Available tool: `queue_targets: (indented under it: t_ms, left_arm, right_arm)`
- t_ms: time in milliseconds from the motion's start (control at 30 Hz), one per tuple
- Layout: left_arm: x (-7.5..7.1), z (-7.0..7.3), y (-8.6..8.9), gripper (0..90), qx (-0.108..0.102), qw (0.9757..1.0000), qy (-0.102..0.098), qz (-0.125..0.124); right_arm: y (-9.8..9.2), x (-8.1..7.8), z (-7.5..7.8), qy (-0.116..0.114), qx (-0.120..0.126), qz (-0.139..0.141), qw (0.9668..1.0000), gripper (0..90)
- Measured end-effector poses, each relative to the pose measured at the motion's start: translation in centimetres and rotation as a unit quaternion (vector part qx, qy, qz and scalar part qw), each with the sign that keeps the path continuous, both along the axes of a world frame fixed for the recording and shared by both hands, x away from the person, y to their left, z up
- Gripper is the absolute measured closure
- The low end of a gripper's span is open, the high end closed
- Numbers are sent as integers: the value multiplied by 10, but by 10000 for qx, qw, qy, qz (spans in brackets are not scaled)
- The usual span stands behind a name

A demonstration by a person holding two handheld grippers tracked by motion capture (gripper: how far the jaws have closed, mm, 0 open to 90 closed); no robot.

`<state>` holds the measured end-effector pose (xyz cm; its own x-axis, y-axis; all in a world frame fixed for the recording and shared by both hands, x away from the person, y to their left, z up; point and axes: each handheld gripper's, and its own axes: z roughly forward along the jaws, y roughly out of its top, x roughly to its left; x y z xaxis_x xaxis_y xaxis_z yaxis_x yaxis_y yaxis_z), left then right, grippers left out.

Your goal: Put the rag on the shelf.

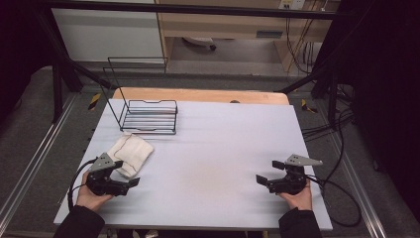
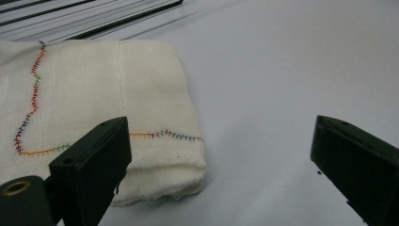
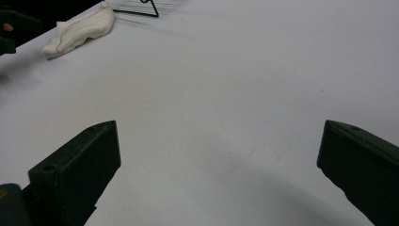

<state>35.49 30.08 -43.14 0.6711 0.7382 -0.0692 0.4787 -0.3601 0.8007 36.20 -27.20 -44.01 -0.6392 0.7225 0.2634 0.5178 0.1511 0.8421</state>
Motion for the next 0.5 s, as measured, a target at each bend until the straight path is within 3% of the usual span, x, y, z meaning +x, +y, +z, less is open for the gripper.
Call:
queue_targets:
  t_ms: [500]
  left_arm:
    - [2, 3, -3, 77, 3, 10000, -26, 91]
  right_arm:
    - [0, 0, 0, -32, -50, 5, 10000, 5]
